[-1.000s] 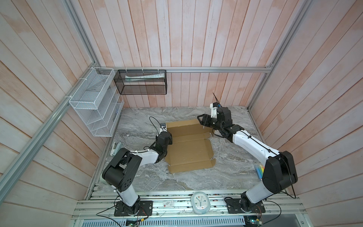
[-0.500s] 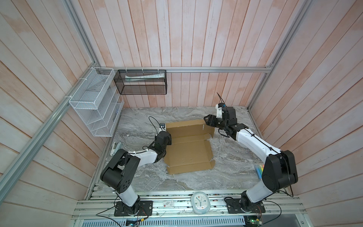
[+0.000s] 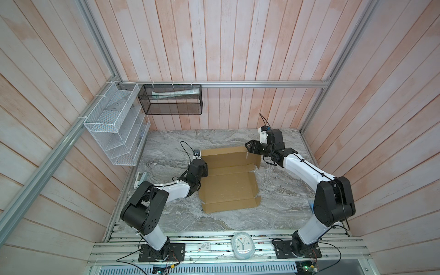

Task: Fold the paper box

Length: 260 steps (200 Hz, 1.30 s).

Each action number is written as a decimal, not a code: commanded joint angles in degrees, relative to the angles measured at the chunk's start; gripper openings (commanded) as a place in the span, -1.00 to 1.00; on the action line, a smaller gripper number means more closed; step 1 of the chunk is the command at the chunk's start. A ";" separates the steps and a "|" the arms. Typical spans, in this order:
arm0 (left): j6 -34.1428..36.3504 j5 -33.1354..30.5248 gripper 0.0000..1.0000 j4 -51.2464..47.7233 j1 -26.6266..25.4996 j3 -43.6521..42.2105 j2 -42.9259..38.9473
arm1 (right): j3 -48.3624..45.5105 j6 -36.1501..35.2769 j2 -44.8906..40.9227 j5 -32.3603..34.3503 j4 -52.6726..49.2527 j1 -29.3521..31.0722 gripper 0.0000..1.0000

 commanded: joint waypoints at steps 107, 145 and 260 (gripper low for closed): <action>-1.27 0.76 -1.00 0.02 0.21 1.01 -1.51 | -2.69 2.78 0.67 -2.87 2.03 2.83 0.20; -1.74 0.93 -1.00 0.05 0.21 0.89 -1.87 | -3.36 5.95 1.83 -6.56 5.83 3.35 0.13; -3.38 -0.71 -1.00 -2.02 0.38 0.73 -3.22 | -7.83 5.39 -4.17 -3.05 5.64 2.23 0.16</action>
